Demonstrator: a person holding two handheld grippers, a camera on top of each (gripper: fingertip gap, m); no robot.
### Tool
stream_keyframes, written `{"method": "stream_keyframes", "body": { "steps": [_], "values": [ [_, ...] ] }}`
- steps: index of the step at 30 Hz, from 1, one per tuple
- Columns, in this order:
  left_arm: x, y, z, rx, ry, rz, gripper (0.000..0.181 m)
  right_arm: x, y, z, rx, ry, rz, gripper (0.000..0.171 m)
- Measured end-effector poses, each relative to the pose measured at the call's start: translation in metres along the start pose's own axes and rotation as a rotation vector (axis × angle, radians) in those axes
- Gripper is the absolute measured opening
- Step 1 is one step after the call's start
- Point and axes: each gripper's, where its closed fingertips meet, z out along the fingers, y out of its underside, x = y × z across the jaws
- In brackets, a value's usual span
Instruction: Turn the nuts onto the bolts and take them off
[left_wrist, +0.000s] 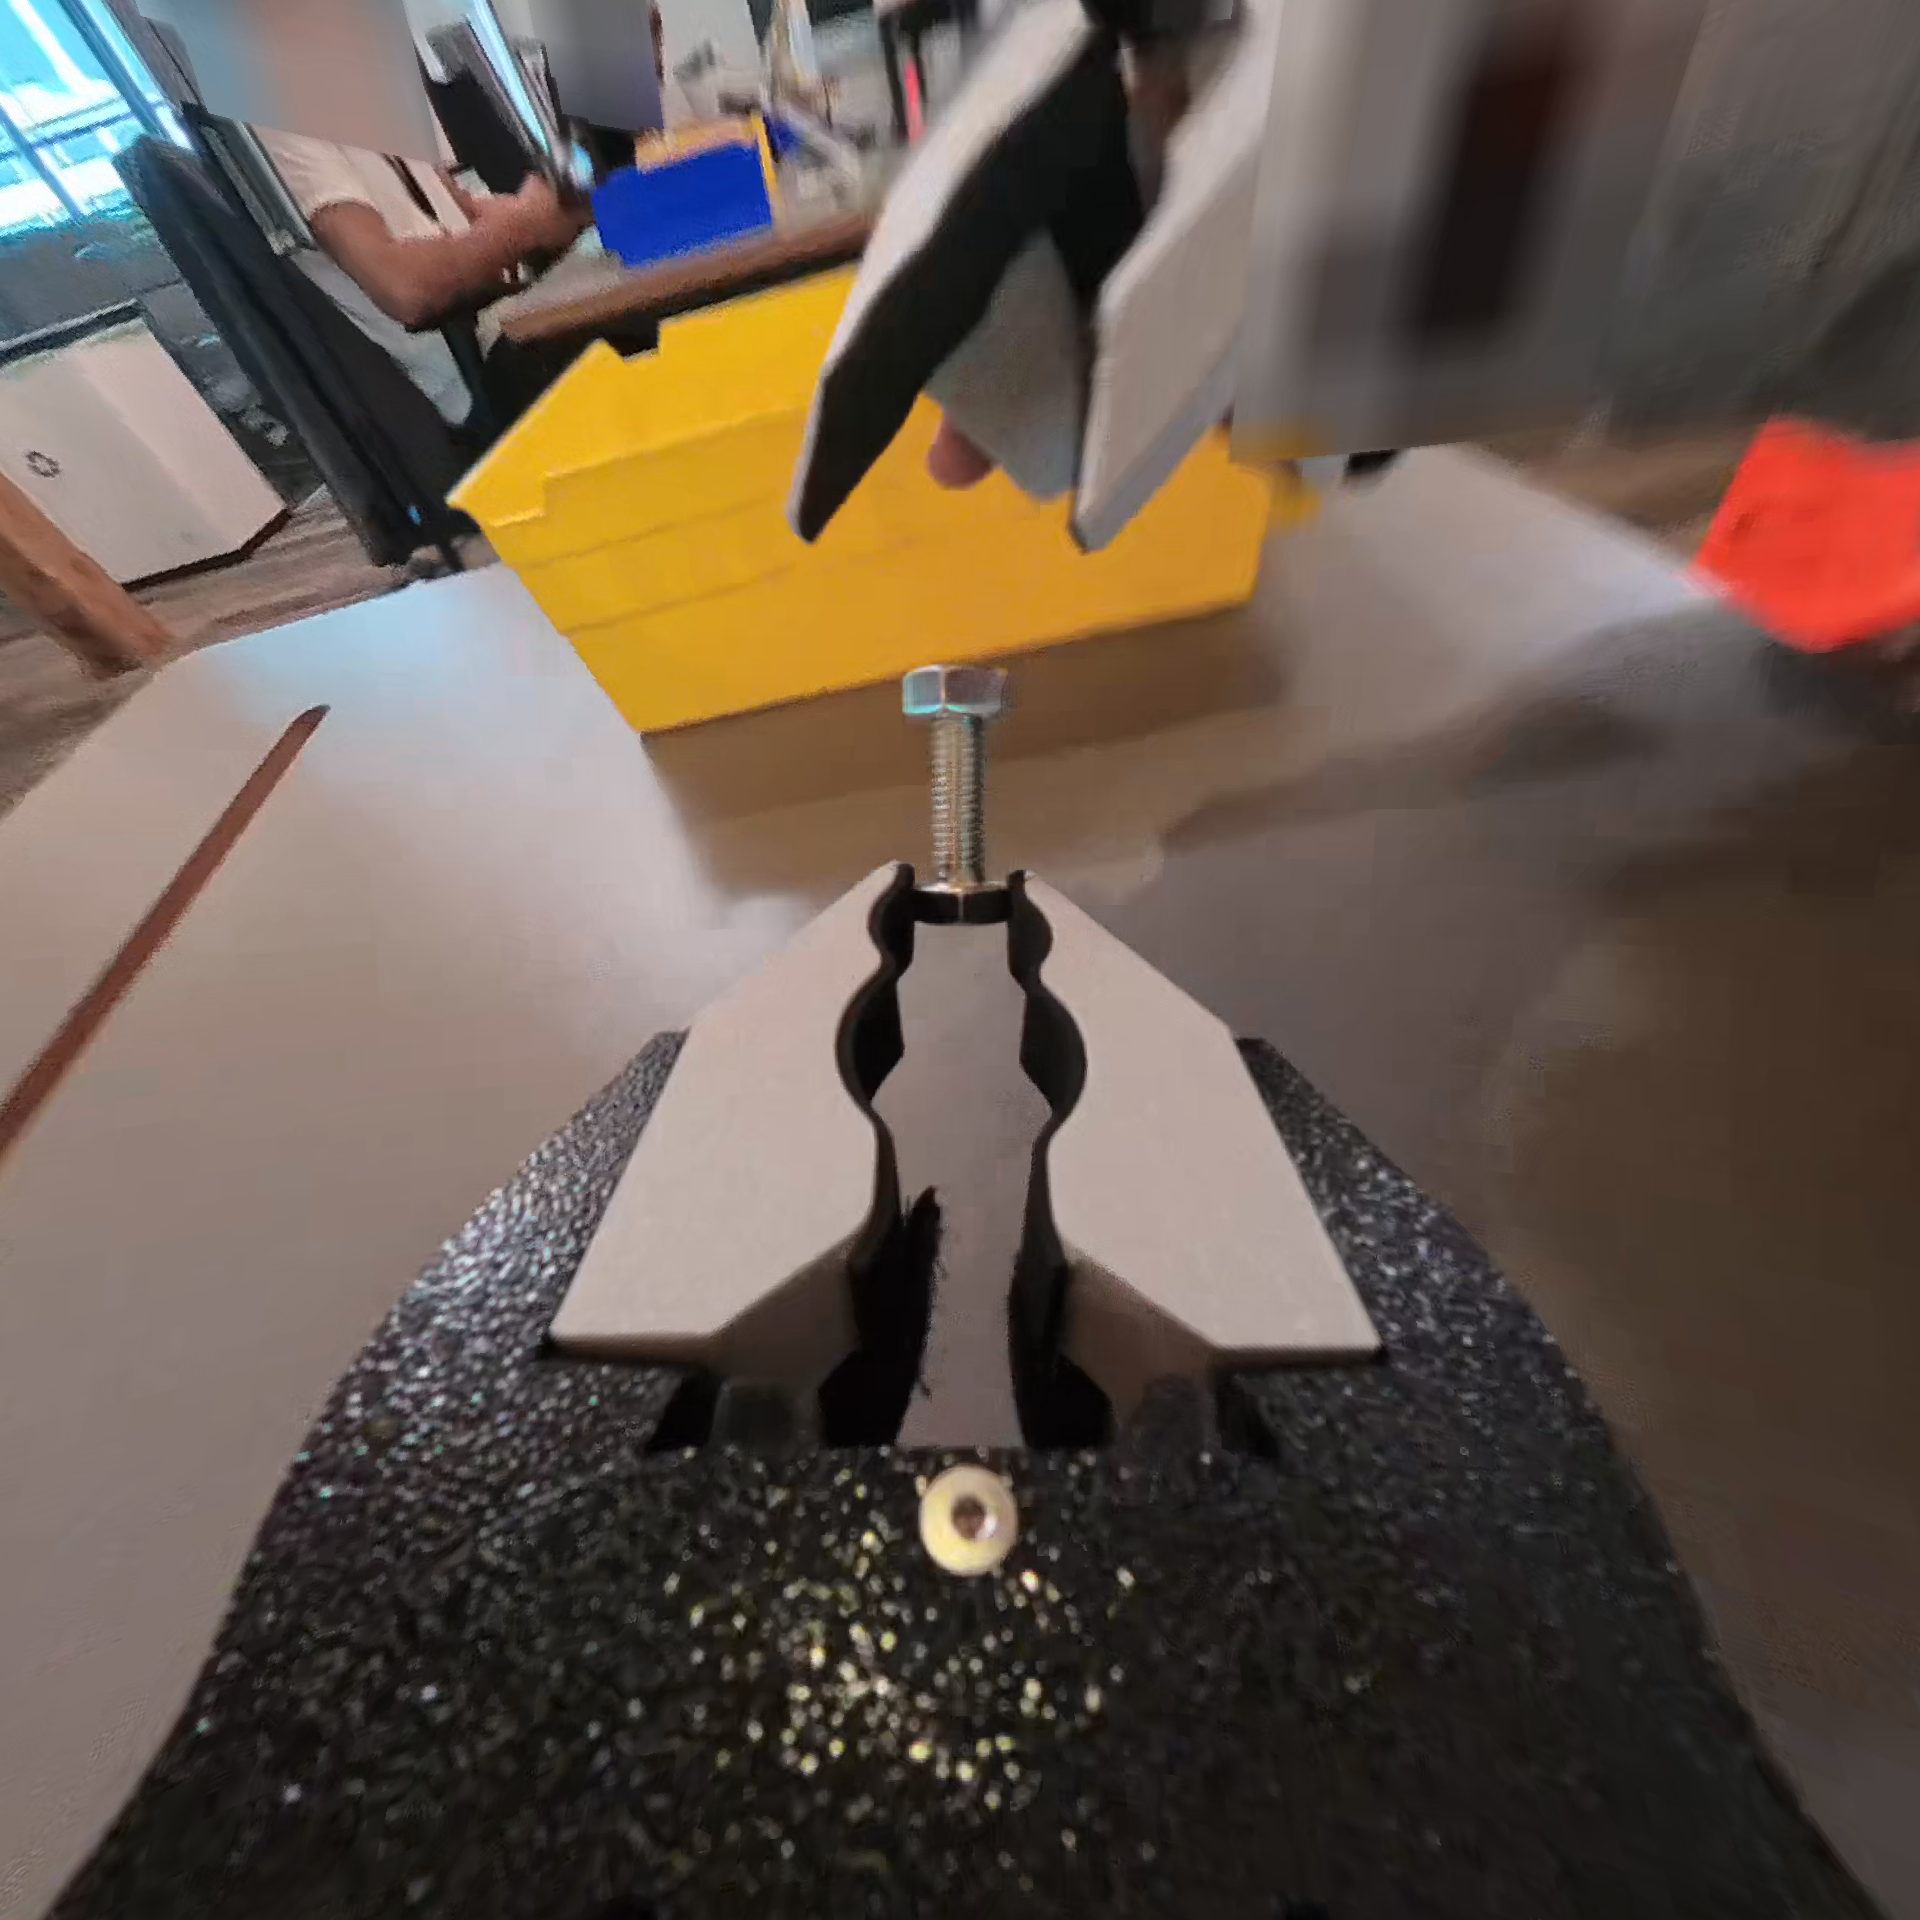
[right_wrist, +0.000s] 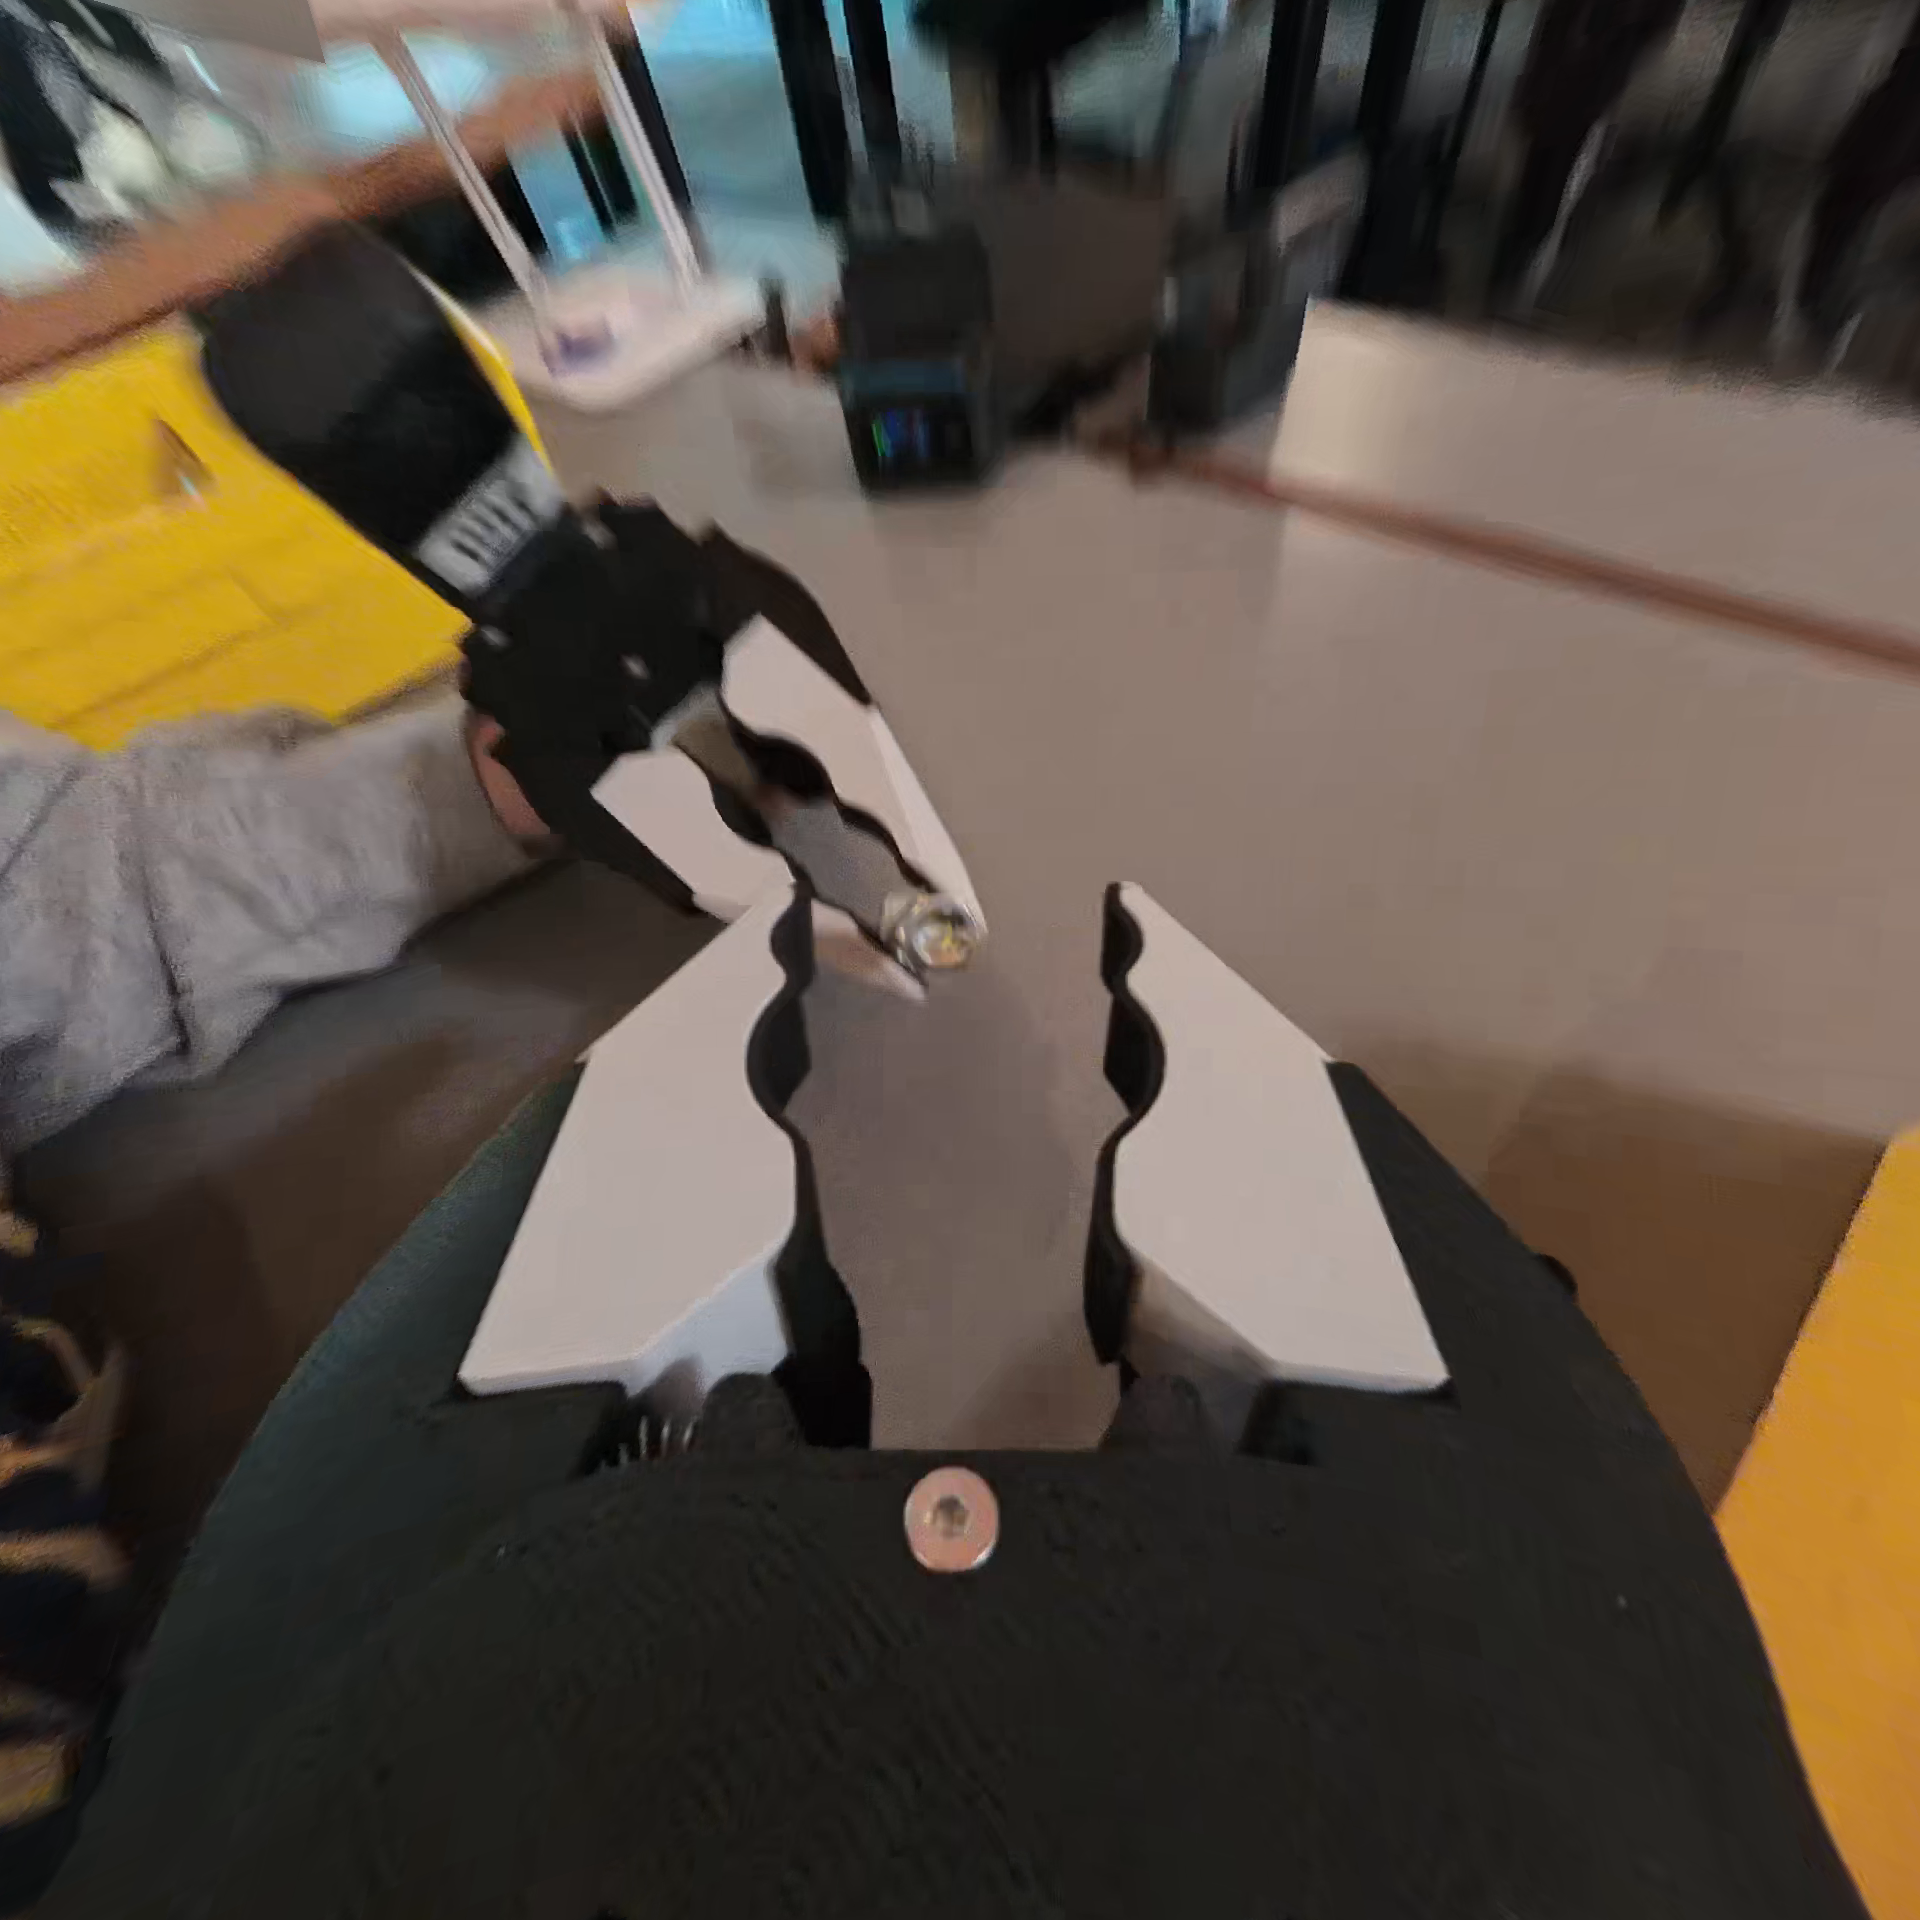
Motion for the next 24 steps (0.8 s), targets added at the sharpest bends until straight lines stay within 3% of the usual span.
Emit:
{"method": "stream_keyframes", "body": {
  "steps": [4, 7, 10, 13, 18, 24],
  "values": [
    [-0.002, -0.033, -0.017, 0.254, 0.088, -0.195, 0.016, -0.022, -0.049, -0.003, 0.457, -0.030, -0.145, 0.071],
    [-0.012, -0.048, -0.033, 0.391, 0.118, -0.313, 0.016, -0.038, -0.070, 0.007, 0.618, -0.128, -0.179, 0.075],
    [-0.022, -0.049, -0.044, 0.429, 0.111, -0.356, 0.016, -0.041, -0.078, 0.027, 0.630, -0.193, -0.177, 0.077],
    [-0.021, -0.040, -0.044, 0.368, 0.128, -0.334, 0.015, -0.048, -0.065, 0.039, 0.583, -0.211, -0.209, 0.082],
    [-0.010, -0.025, -0.033, 0.257, 0.189, -0.321, 0.016, -0.049, -0.045, 0.040, 0.575, -0.254, -0.152, 0.083],
    [-0.003, -0.031, -0.035, 0.295, 0.249, -0.334, 0.016, -0.055, -0.045, 0.042, 0.578, -0.263, -0.166, 0.085]
  ]
}}
